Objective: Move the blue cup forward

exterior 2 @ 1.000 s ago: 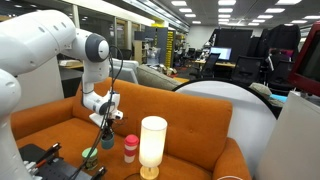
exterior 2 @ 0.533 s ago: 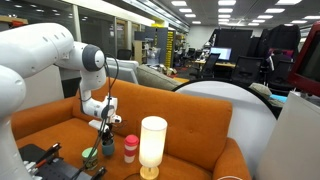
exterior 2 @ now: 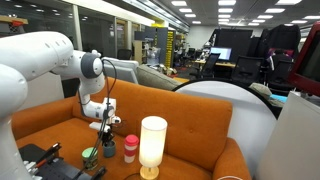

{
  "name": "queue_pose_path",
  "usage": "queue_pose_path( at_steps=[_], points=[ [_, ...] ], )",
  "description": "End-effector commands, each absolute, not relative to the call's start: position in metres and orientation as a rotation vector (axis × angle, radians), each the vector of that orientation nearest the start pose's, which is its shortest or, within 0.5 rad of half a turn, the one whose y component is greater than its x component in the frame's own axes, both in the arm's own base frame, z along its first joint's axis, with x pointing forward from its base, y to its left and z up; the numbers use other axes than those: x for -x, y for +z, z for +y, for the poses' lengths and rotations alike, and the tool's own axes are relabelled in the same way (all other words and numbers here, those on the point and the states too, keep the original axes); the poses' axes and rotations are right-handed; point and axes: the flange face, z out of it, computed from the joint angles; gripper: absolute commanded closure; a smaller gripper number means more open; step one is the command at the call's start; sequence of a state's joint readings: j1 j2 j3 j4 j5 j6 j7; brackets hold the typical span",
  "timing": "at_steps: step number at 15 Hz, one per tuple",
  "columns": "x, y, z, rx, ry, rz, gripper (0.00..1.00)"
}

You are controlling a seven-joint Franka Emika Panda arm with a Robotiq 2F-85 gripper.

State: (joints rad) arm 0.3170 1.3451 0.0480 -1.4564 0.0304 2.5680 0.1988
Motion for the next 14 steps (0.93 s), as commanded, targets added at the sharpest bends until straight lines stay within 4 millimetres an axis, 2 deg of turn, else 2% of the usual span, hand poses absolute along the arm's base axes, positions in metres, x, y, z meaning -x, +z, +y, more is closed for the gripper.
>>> queue_pose_path(
  at_steps=[1,3,4,6,7,14],
  points=[
    [-0.558,-0.127,0.218,3.111,0.425,-0.227,0.49],
    [-0.545,-0.113,0.227,3.021,0.485,-0.269,0.35],
    [-0.553,-0.13,0.227,3.084,0.42,-0.226,0.54],
    [-0.549,-0.123,0.234,3.054,0.446,-0.251,0.39],
    [-0.549,-0.122,0.233,3.051,0.452,-0.254,0.35],
    [-0.548,-0.122,0.23,3.044,0.461,-0.256,0.35]
  ],
)
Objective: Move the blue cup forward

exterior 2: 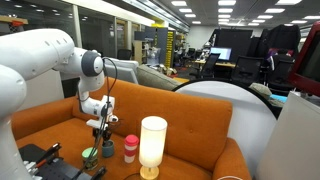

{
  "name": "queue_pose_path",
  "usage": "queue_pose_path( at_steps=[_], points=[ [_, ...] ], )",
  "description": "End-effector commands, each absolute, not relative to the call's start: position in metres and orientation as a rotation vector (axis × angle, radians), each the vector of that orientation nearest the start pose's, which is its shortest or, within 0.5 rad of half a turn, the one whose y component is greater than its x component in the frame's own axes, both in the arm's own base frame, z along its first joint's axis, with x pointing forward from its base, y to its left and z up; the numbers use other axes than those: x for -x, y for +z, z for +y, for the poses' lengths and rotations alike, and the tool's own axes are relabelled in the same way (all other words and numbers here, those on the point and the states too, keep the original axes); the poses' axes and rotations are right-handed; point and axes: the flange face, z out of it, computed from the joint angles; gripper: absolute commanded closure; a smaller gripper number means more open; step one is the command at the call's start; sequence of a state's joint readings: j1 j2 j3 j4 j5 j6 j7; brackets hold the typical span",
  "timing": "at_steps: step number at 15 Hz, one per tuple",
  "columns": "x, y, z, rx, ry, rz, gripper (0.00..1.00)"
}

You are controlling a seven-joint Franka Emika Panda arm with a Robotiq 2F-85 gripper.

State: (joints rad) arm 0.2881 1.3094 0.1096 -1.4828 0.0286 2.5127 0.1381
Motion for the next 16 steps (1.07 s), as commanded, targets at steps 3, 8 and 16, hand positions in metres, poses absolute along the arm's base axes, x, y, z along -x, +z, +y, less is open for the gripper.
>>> queue_pose_path(
  at_steps=[3,8,16],
  points=[
    [-0.547,-0.114,0.23,3.067,0.388,-0.26,0.09],
    [-0.542,-0.098,0.229,3.104,0.207,-0.227,0.0],
    [-0.546,-0.107,0.232,3.09,0.227,-0.233,0.0]
  ],
)
